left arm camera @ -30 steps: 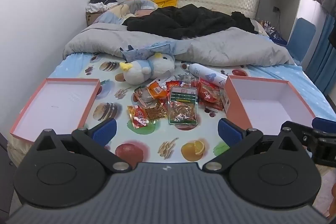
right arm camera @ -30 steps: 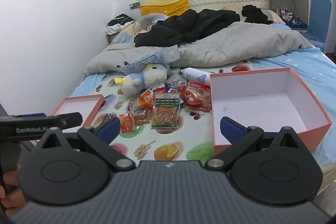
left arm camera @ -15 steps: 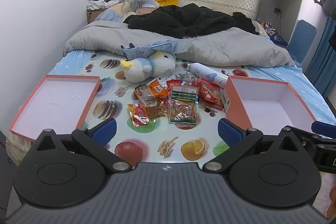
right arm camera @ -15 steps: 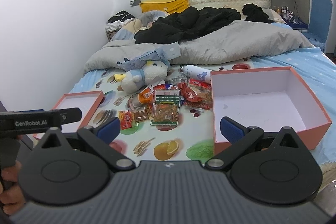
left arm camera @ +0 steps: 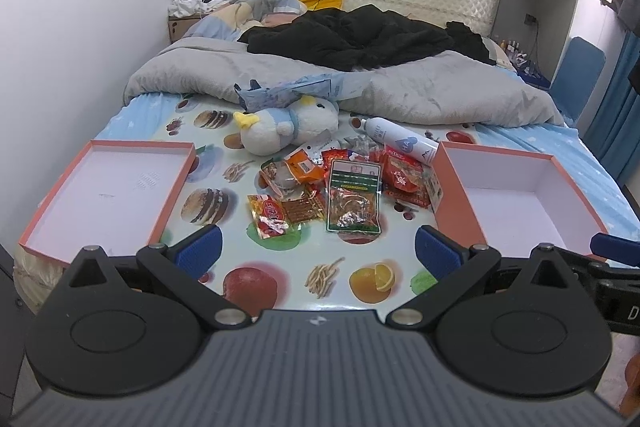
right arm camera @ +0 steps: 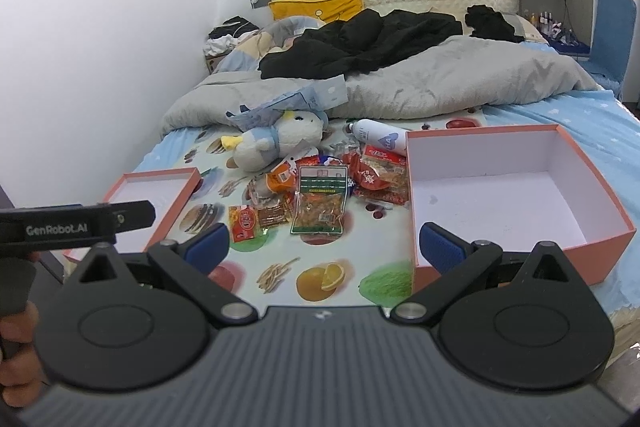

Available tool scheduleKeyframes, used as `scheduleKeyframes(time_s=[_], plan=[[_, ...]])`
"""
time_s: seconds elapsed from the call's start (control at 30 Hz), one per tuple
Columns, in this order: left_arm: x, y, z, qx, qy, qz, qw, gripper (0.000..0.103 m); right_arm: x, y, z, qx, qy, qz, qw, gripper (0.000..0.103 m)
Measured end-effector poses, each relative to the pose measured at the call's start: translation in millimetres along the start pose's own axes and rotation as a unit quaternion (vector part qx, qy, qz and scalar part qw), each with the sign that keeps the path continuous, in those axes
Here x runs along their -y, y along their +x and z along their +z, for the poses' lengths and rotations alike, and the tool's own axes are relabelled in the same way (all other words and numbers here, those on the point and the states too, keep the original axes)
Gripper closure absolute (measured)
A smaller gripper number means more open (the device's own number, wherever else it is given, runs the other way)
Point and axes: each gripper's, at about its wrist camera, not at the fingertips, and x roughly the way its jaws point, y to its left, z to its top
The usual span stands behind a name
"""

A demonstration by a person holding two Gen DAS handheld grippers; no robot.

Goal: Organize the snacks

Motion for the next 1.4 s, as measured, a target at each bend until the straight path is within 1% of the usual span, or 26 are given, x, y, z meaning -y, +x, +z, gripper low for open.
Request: scheduleKeyframes(time_s=[0.13, 0.3, 0.4, 0.53, 0.63, 0.77, 0.93, 1.03, 1.17, 1.23, 1.3, 1.4], plan=[[-0.6, 1.2, -0.3, 0.000, -0.003, 0.000, 1.0000, 0.000, -2.0, -0.8, -1.0, 0.003, -0.001, 0.003, 1.000, 0.000], [-1.0, 1.9, -2.3, -0.001, 0.002, 0.002, 1.0000, 0.000, -0.2, -3.4, -1.8, 0.008, 0.007, 0.025, 1.000, 0.000], [-0.5, 1.9, -2.6, 0.001, 0.003, 0.002, 1.0000, 0.000, 0.5, -3.1, -2.7, 0.012, 0.006, 0.025, 1.000, 0.000], [1.0, 1.7, -3.5, 0.002, 0.007, -0.001, 1.0000, 0.000, 3.1, 0.0, -3.3, 0.004, 0.022, 0.044, 0.999, 0.000], [-1.4, 2.0, -4.3, 0.001, 0.000, -0.005, 1.0000, 0.000, 6.8, 0.0, -4.3, 0.006, 0.029, 0.047, 0.998, 0.000], [-1.7, 6.0, -5.8, -0.006, 0.001, -0.011, 0.9999, 0.000, 10.5, 4.7, -8.4, 0.000, 0.038, 0.048, 0.998, 0.000], [0.1, 12.4, -5.5, -0.012, 0.005, -0.008, 0.9999, 0.000, 10.2, 8.6, -13.0, -0.009, 0.036, 0.044, 0.998, 0.001], [0.7, 16.4, -4.7, -0.014, 0.004, -0.001, 0.9999, 0.000, 10.4, 11.3, -13.6, -0.013, 0.036, 0.039, 0.999, 0.001], [-0.8, 23.9, -4.7, -0.016, 0.004, -0.005, 0.9998, 0.000, 8.1, 16.3, -15.9, -0.017, 0.029, 0.036, 0.999, 0.001], [-2.5, 30.5, -4.2, -0.025, 0.003, -0.003, 0.9997, 0.000, 9.1, 18.8, -17.2, -0.017, 0.035, 0.039, 0.998, 0.001], [-4.1, 36.6, -4.0, -0.029, 0.000, -0.006, 0.9996, 0.000, 10.1, 21.6, -18.3, -0.018, 0.036, 0.033, 0.999, 0.001], [-7.5, 43.1, -4.7, -0.031, 0.003, -0.011, 0.9994, 0.000, 11.0, 28.1, -18.9, -0.031, 0.043, 0.035, 0.998, 0.001]])
